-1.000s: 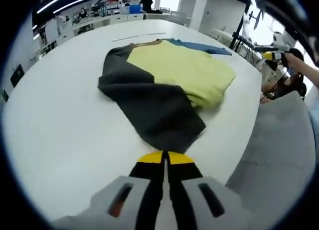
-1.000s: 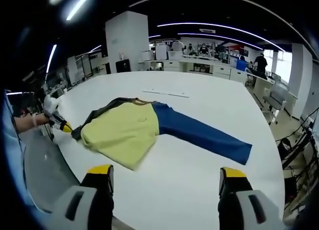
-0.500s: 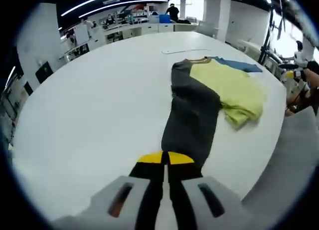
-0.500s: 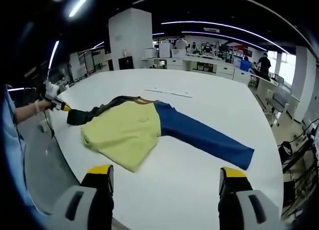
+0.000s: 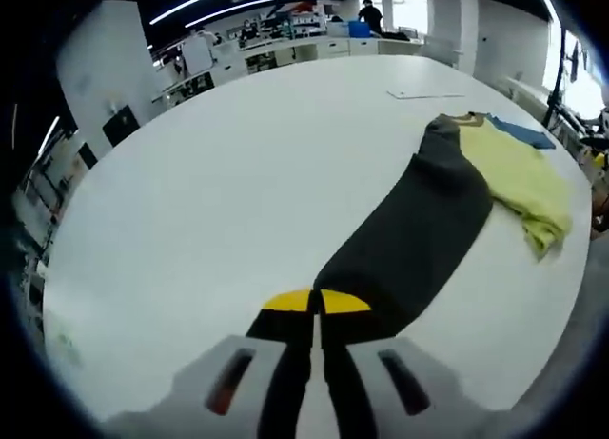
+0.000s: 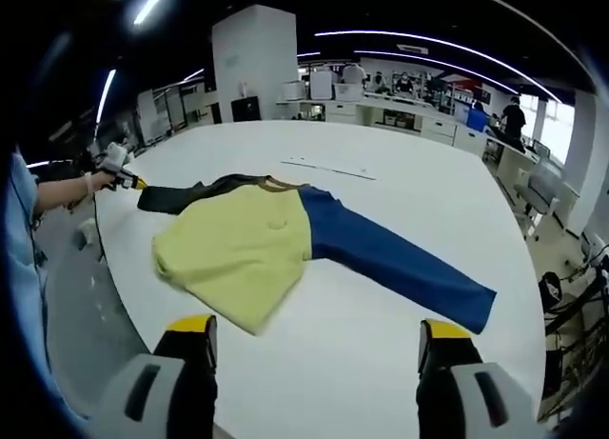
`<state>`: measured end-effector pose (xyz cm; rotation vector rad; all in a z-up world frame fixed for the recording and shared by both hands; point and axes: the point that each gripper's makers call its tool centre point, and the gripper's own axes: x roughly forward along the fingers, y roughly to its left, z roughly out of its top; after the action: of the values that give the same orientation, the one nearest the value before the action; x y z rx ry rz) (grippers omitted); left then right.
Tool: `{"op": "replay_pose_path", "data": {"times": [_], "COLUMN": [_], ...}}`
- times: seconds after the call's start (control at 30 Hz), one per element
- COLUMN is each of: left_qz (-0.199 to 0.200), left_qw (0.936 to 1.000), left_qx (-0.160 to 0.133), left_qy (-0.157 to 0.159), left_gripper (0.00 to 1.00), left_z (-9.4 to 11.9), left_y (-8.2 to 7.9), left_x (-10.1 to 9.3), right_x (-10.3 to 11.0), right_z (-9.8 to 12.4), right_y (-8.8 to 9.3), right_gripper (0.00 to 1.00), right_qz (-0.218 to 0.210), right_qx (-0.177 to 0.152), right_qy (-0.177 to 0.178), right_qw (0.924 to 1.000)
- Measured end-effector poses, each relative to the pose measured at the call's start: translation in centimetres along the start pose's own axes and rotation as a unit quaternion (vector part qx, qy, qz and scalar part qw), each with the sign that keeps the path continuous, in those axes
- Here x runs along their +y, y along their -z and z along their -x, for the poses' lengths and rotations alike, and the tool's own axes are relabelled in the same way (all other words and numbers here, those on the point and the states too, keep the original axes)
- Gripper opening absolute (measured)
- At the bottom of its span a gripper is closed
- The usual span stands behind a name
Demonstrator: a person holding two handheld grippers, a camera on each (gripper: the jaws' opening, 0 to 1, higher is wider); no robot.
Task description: Fold the garment on the visible template until the final outline fits inside the template.
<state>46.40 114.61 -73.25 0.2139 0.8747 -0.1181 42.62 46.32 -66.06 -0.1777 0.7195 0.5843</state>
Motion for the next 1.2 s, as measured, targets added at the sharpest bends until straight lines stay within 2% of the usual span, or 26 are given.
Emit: {"op": "replay_pose_path", "data": {"times": [0.13,0.23,0.43,0.6,0.83,1.07,1.13,1.2], "left_qz": [0.014,0.003,0.004,-0.019,-0.019,-0.019,-0.033,-0.031], "left_qw": [0.9999,0.9998,0.9992,0.9977,0.9961,0.9963,0.9963,0.9968], "left_qx": [0.003,0.012,0.027,0.048,0.064,0.055,0.037,0.019], "left_qy": [-0.005,-0.016,-0.030,-0.045,-0.057,-0.063,-0.070,-0.071], "left_gripper": [0.00,0.00,0.00,0.00,0.00,0.00,0.00,0.00], "left_z": [-1.4,-2.1,-3.5,-4.6,-5.4,-5.1,-4.7,-4.1], "left_y": [-0.3,-0.4,-0.6,-0.6,-0.3,-0.5,-1.0,-1.5], "left_x": [1.7,3.0,5.4,6.2,6.2,6.2,6.1,5.9], "right_x": [0.1,-0.1,0.1,-0.1,-0.2,-0.1,-0.1,0.0], "right_z": [-0.6,-1.0,-1.4,-1.3,-1.0,-0.9,-0.9,-0.8], "right_y": [-0.3,-0.8,0.1,0.6,1.0,1.2,1.1,1.1], "right_gripper": [0.89,0.88,0.88,0.88,0.88,0.88,0.87,0.87], "right_qz": [0.004,-0.011,-0.010,-0.017,-0.024,-0.026,-0.025,-0.025], "right_qx": [0.000,-0.012,-0.002,0.004,0.007,0.008,0.006,0.005], "right_qy": [-0.002,-0.002,-0.003,0.000,0.003,0.005,0.007,0.007], "right_qw": [1.0000,0.9999,0.9999,0.9998,0.9997,0.9996,0.9997,0.9997]}}
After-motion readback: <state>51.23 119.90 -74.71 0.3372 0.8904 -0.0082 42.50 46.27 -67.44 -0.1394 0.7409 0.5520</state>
